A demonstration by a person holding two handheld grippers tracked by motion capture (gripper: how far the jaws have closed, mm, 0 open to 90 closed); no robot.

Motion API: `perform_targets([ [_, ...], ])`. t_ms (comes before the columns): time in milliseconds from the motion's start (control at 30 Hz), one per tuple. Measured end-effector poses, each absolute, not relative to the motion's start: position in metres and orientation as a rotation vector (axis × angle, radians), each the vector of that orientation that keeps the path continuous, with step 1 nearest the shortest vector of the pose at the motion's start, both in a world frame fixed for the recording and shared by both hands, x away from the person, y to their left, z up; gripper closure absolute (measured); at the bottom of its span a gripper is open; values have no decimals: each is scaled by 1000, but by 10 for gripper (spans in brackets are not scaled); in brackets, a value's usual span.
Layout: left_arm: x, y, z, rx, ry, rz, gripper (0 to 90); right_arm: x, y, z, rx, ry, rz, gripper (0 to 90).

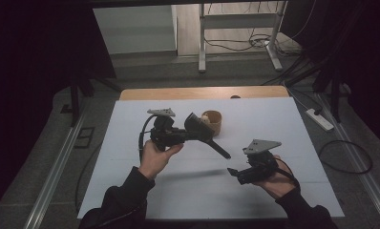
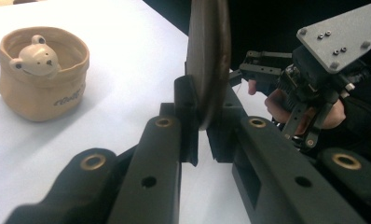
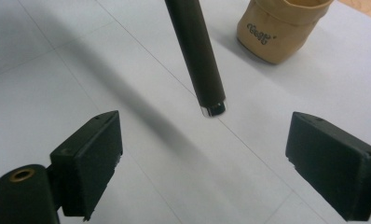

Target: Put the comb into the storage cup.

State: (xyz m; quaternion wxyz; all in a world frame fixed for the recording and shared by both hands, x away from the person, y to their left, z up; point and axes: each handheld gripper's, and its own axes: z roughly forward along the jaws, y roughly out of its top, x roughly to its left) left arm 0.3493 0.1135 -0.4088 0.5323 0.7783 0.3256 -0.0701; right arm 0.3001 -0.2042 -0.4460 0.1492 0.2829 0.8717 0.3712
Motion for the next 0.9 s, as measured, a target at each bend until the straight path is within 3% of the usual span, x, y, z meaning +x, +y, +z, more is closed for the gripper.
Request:
perform_targets([
  [533, 347, 119, -402, 1880, 782, -80, 827, 305, -225, -450, 902, 2506, 1043, 14],
  [900, 348, 125, -397, 1883, 795, -54, 827, 305, -237, -452, 924, 2495, 1020, 8],
])
